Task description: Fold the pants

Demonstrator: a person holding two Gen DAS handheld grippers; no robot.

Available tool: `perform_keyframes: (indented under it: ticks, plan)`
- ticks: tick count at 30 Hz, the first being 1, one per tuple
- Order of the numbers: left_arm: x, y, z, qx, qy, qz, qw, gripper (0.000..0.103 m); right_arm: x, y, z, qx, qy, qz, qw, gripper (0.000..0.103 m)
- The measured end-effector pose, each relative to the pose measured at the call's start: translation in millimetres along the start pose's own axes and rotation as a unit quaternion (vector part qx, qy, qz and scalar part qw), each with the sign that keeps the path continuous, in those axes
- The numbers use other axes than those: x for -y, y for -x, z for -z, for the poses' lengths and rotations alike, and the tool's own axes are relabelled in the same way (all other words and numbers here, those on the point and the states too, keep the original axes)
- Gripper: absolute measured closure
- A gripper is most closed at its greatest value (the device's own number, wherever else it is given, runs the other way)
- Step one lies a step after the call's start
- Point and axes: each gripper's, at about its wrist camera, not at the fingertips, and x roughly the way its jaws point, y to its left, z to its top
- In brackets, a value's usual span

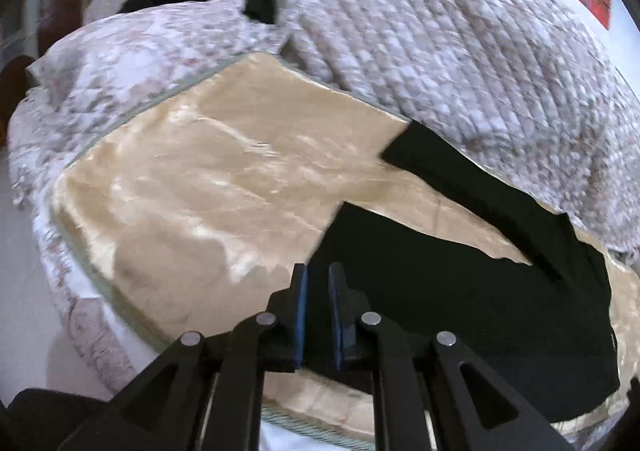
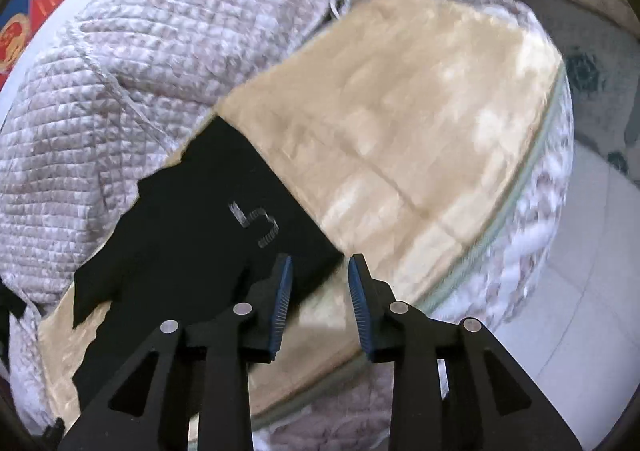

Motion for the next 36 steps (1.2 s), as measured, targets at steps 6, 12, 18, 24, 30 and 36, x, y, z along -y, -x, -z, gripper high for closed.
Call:
perform_keyframes:
  ticks: [6,12,18,24,30,36]
  plan:
    - [64,-35,-12,-0.041,-0.093,0.085,0.9913,0.075,-73,-34,-1,-0.043,0.155,-0.045,0.986,0.073]
    - [101,-89,-8,-0.084,-0.162,0.074,0.9805,0.069,-120,-97,-2,-0.117,0.243,-0.056,0.961,0.073]
    - [79,-94,-13,-0.076,-0.115,0.037,0.9898,0.068,-77,-103,-26,-0.1,0.154,-0.045,0.982,0.073]
    - [80,-105,-12,-0.091,-0.103,0.017,0.9903,0.061,-90,-104,-29,-0.069,0.207,0.007,0.976,0.073]
    - [109,-71,-3,-0.054,-0.138,0.044,0.988,0.061,-107,-105,-29,-0.061,0.207,-0.002,0.976,0.073]
    - [138,-53,16,-0.036,-0.203,0.081,0.9751,0.053,-152,-94,10,-0.074,0.264,-0.068,0.959,0.055]
